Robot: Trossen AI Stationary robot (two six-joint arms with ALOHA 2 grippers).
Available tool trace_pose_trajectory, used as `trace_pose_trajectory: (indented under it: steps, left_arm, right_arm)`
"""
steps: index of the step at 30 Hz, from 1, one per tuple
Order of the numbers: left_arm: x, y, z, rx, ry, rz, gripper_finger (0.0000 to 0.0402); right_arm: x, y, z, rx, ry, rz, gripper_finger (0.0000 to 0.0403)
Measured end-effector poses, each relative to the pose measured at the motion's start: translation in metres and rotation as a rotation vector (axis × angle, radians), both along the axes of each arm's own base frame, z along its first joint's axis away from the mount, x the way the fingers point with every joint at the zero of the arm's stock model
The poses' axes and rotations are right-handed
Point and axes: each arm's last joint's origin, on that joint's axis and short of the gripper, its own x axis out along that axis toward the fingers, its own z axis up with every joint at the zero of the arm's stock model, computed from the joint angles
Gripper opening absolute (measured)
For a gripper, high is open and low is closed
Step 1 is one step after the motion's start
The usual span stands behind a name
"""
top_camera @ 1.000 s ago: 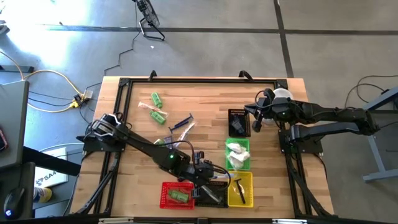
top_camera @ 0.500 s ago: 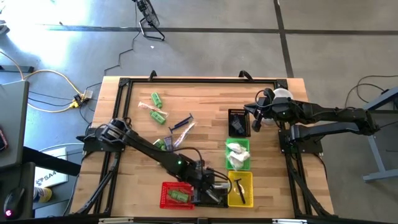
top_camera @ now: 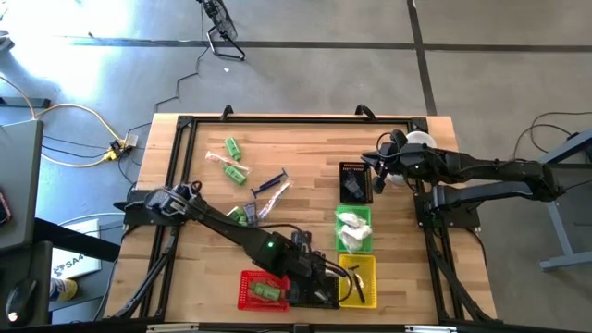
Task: Pick & Place Travel size toiletries
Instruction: Put the dark blue toothbrush into the bottom black bin
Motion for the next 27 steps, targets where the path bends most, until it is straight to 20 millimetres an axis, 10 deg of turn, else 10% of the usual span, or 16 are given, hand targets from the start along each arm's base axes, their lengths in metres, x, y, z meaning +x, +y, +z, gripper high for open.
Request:
trace_pose_trajectory:
  steps: [27]
  left_arm:
    - [0.017, -0.017, -0.046, -0.098, 0.146, -0.054, 0.0022]
  right_arm:
    - [-0.004, -0.017, -0.003, 0.037, 0.022, -0.047, 0.003]
